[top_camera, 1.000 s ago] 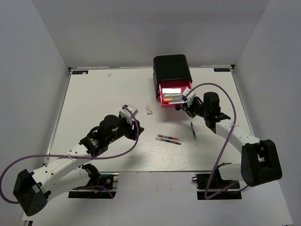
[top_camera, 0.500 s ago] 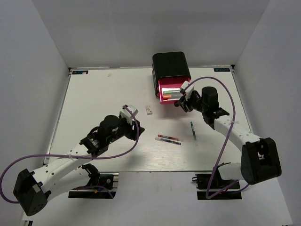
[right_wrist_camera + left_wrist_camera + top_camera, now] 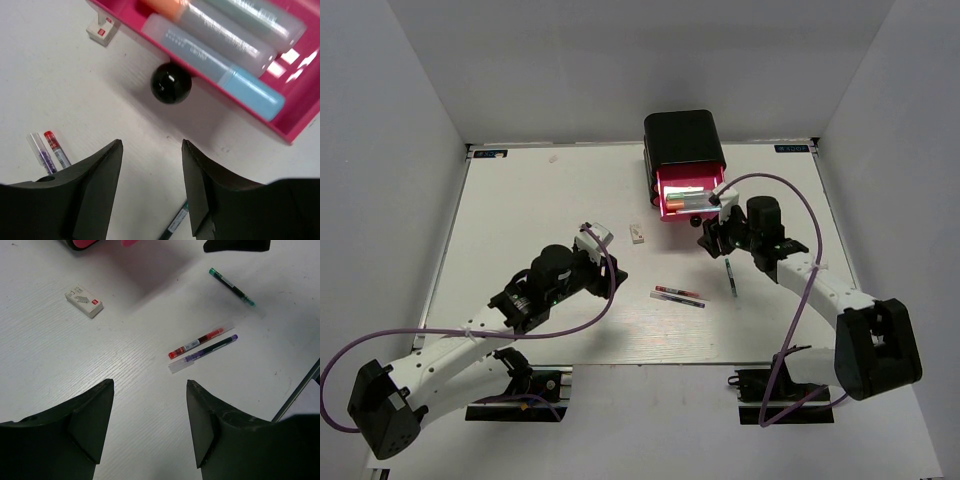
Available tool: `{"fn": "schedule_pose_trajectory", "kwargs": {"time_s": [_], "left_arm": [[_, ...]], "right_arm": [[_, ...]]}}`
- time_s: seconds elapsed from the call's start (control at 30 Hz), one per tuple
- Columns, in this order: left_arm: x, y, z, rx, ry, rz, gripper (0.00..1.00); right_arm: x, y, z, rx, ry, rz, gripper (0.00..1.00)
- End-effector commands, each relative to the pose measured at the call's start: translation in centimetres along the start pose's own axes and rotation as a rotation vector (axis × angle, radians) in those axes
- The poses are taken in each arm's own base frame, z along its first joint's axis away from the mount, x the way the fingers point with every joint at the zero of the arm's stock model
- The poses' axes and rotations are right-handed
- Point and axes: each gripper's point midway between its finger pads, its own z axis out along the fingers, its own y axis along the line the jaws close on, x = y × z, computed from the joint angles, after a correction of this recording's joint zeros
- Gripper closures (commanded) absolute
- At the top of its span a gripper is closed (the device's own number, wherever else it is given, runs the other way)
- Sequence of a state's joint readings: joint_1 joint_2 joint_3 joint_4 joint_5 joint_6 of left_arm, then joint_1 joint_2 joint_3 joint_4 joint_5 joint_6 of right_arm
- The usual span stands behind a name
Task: Sort the stationery into containers
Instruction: Close the drawer in the storage box.
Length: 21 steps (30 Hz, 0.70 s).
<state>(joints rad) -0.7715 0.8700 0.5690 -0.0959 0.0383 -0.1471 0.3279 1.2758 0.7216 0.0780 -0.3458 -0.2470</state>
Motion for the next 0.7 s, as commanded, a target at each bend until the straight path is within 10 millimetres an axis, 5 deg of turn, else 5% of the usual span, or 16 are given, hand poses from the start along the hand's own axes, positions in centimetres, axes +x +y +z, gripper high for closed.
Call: {"fn": "schedule_pose_trajectory", "kwargs": {"time_s": [0.0, 0.23, 0.67], "left_arm": [[-1.2, -0.3, -0.4, 0.017, -0.047, -0.004, 0.30], [-1.2, -0.1, -0.4, 0.008, -0.048, -0.004, 0.29], [-1.2, 0.0, -0.4, -0.002, -0.050, -0.005, 0.29]], "right_arm": [[0.9, 0.4, 0.4, 0.013, 0.027, 0.136, 0.43], [-0.4, 0.1, 1.4, 0.024, -0.033, 0.217, 0.27], [-3.1, -0.2, 3.4, 0.003, -0.119, 0.333, 0.36]]}}
